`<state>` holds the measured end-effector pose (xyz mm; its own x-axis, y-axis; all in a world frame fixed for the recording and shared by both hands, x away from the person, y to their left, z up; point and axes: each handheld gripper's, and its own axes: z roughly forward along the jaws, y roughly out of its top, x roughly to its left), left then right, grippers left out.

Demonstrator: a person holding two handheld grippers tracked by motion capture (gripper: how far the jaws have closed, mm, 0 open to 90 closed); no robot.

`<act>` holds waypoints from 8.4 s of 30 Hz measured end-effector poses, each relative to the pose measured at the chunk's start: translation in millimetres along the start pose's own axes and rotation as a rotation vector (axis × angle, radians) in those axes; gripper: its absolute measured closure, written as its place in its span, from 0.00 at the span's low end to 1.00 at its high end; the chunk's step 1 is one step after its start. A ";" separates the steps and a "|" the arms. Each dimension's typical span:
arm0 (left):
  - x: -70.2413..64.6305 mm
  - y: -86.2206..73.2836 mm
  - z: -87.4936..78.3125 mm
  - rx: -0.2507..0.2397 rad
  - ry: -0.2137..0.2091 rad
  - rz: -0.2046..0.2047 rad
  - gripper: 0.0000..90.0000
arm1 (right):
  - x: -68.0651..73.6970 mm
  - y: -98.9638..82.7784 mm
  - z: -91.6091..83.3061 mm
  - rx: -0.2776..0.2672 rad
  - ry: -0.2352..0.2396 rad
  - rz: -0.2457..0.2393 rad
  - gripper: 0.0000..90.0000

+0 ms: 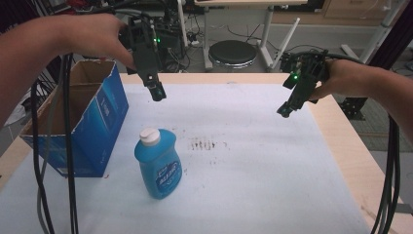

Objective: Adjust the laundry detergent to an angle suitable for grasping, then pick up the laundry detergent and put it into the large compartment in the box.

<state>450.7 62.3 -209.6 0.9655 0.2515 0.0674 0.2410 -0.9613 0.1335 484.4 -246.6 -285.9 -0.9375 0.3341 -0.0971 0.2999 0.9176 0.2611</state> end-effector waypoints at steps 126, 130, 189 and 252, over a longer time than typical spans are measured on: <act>-99.6 -29.3 73.3 0.012 -0.034 -0.693 0.30 | 22.3 -8.5 -1.1 -0.028 -0.015 -0.050 0.04; -99.2 -29.4 72.8 0.011 -0.031 -0.696 0.33 | 21.9 -8.5 -0.6 -0.025 -0.015 -0.043 0.04; -17.5 -130.4 -156.2 -0.087 0.043 -0.343 0.42 | 15.2 -6.5 -4.3 -0.007 -0.017 -0.020 0.04; 23.9 -191.2 34.1 0.111 0.028 -0.224 0.42 | 12.6 2.1 22.9 0.059 0.017 -0.015 0.04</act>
<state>431.1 248.3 -267.1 0.8841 0.4612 0.0757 0.4595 -0.8873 0.0391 477.3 -235.5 -308.6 -0.9447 0.3168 -0.0842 0.2951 0.9338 0.2023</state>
